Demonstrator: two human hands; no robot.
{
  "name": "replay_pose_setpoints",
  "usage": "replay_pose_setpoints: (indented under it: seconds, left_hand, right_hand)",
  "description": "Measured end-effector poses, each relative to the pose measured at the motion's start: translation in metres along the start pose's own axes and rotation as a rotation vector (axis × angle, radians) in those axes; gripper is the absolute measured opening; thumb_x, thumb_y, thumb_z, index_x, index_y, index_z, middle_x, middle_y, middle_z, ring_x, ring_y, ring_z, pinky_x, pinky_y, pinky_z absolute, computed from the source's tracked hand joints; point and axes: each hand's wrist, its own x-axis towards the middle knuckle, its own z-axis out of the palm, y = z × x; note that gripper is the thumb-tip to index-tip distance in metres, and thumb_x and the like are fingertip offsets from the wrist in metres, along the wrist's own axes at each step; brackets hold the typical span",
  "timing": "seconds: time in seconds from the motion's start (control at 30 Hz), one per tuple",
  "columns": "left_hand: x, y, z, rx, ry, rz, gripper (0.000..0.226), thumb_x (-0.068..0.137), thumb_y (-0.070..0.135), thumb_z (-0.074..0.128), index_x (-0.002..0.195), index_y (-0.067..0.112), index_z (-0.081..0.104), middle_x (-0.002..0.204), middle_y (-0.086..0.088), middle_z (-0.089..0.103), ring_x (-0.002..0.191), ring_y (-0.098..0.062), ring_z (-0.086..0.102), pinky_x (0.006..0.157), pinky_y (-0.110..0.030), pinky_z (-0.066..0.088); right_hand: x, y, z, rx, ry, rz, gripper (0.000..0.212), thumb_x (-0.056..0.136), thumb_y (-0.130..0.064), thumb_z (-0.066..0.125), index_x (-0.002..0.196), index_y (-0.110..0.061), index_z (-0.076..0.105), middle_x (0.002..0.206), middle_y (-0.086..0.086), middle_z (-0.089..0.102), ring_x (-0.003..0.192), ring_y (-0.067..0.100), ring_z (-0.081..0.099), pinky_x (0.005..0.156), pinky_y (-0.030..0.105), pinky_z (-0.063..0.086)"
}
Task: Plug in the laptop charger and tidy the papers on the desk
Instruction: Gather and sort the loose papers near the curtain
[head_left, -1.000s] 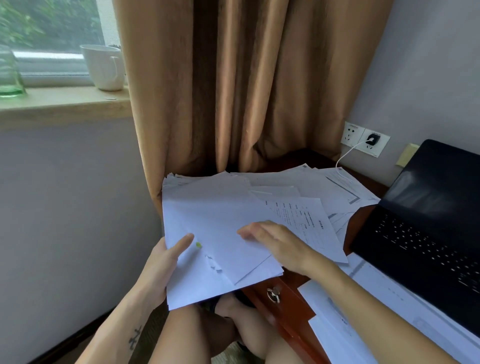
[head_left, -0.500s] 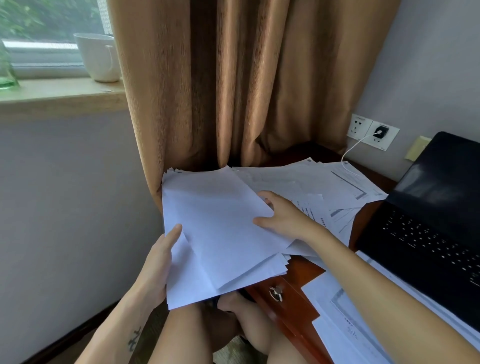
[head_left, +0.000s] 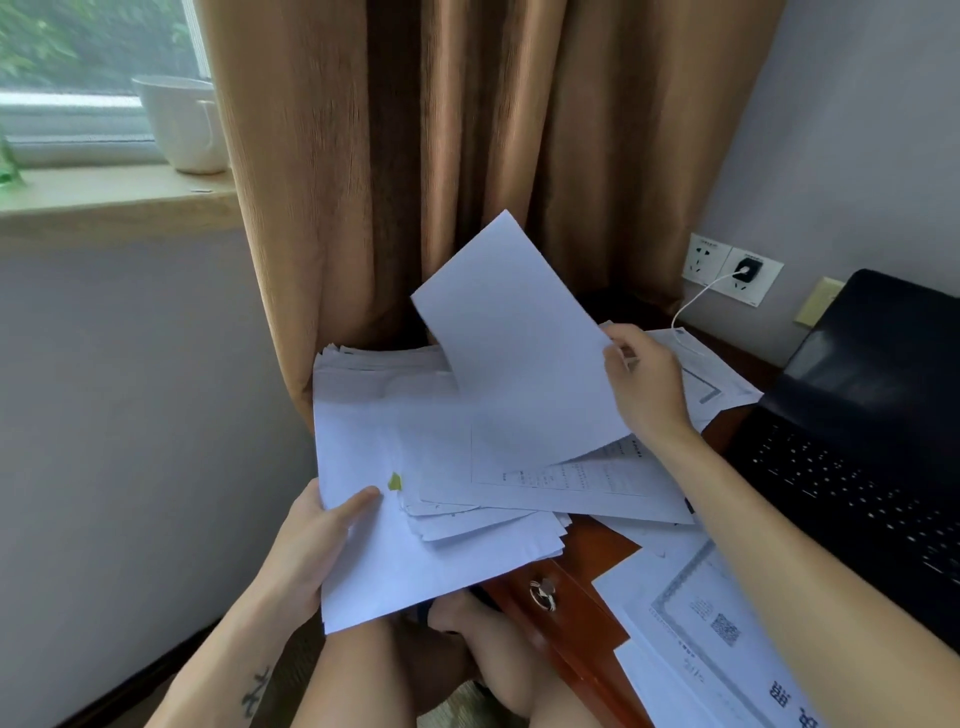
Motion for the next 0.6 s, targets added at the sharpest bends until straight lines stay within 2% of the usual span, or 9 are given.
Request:
replay_pose_setpoints:
  seconds: [0.07, 0.13, 0.2, 0.3, 0.47, 0.6]
  left_hand:
    - [0.001, 0.0, 0.0, 0.004, -0.004, 0.0, 0.026, 0.099, 0.022, 0.07, 0.124, 0.022, 0.065, 0.113, -0.003, 0.079, 0.098, -0.031, 0.077, 0.093, -0.059, 0.058]
    - [0.0, 0.001, 0.001, 0.004, -0.007, 0.005, 0.027, 0.098, 0.025, 0.071, 0.124, 0.023, 0.065, 0.112, -0.003, 0.079, 0.098, -0.032, 0.077, 0.094, -0.06, 0.058]
    - [-0.002, 0.004, 0.002, -0.01, -0.009, 0.011, 0.027, 0.098, 0.03, 0.071, 0.124, 0.025, 0.064, 0.111, -0.002, 0.079, 0.098, -0.032, 0.077, 0.094, -0.059, 0.058]
    - [-0.003, 0.007, 0.002, -0.038, -0.019, -0.003, 0.031, 0.098, 0.037, 0.069, 0.127, 0.026, 0.062, 0.112, -0.004, 0.079, 0.1, -0.034, 0.076, 0.097, -0.06, 0.056]
    - [-0.003, 0.009, 0.001, -0.039, -0.039, 0.007, 0.032, 0.099, 0.034, 0.07, 0.129, 0.027, 0.063, 0.113, -0.003, 0.079, 0.1, -0.033, 0.076, 0.098, -0.06, 0.055]
    - [-0.002, 0.009, 0.001, -0.01, -0.037, 0.021, 0.031, 0.096, 0.028, 0.074, 0.125, 0.024, 0.064, 0.109, -0.003, 0.079, 0.099, -0.033, 0.077, 0.097, -0.06, 0.056]
  right_hand:
    - [0.002, -0.006, -0.014, -0.112, 0.173, -0.187, 0.028, 0.103, -0.006, 0.05, 0.12, -0.016, 0.069, 0.11, -0.003, 0.069, 0.101, 0.01, 0.059, 0.085, 0.024, 0.048]
    - [0.002, -0.017, -0.023, -0.229, 0.278, -0.391, 0.026, 0.101, -0.002, 0.053, 0.117, -0.012, 0.071, 0.112, 0.0, 0.07, 0.104, 0.016, 0.056, 0.088, 0.026, 0.046]
    - [-0.003, -0.026, -0.028, -0.31, 0.269, -0.579, 0.029, 0.096, 0.007, 0.056, 0.112, -0.01, 0.074, 0.11, 0.002, 0.07, 0.103, 0.021, 0.055, 0.091, 0.027, 0.044]
    - [-0.021, -0.023, -0.028, -0.441, 0.117, -0.778, 0.031, 0.088, 0.009, 0.06, 0.108, -0.009, 0.076, 0.106, 0.003, 0.069, 0.098, 0.026, 0.057, 0.089, 0.035, 0.046]
    - [-0.061, 0.017, -0.011, -0.502, -0.289, -0.741, 0.026, 0.082, 0.001, 0.069, 0.102, -0.015, 0.076, 0.103, -0.001, 0.068, 0.097, 0.019, 0.058, 0.087, 0.039, 0.049]
    - [-0.08, 0.028, -0.007, -0.466, -0.502, -0.596, 0.025, 0.088, -0.015, 0.055, 0.102, -0.02, 0.075, 0.103, -0.007, 0.066, 0.099, 0.014, 0.057, 0.087, 0.036, 0.048]
